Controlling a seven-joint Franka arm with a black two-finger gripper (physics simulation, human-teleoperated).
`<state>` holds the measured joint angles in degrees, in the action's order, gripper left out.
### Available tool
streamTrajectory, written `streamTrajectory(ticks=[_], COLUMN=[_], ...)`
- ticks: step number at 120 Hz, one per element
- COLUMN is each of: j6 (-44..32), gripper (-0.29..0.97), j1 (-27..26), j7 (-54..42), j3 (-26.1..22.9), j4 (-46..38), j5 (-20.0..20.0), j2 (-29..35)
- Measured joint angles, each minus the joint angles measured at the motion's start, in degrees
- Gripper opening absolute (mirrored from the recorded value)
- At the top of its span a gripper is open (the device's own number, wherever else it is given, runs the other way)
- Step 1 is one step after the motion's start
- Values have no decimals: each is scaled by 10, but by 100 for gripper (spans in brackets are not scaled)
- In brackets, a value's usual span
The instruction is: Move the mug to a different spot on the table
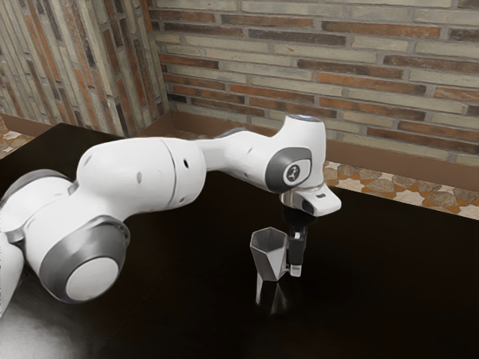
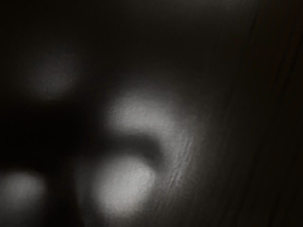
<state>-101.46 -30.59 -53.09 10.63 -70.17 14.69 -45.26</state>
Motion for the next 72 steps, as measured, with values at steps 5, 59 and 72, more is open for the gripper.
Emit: streamTrajectory(ticks=[5, 59, 72], j6=[-2, -14, -16], gripper=[68, 61, 52], j1=[0, -7, -8], j7=[0, 1, 1], j3=[0, 2, 1], j4=[0, 0, 0], j5=[0, -25, -28], j2=[-2, -11, -11])
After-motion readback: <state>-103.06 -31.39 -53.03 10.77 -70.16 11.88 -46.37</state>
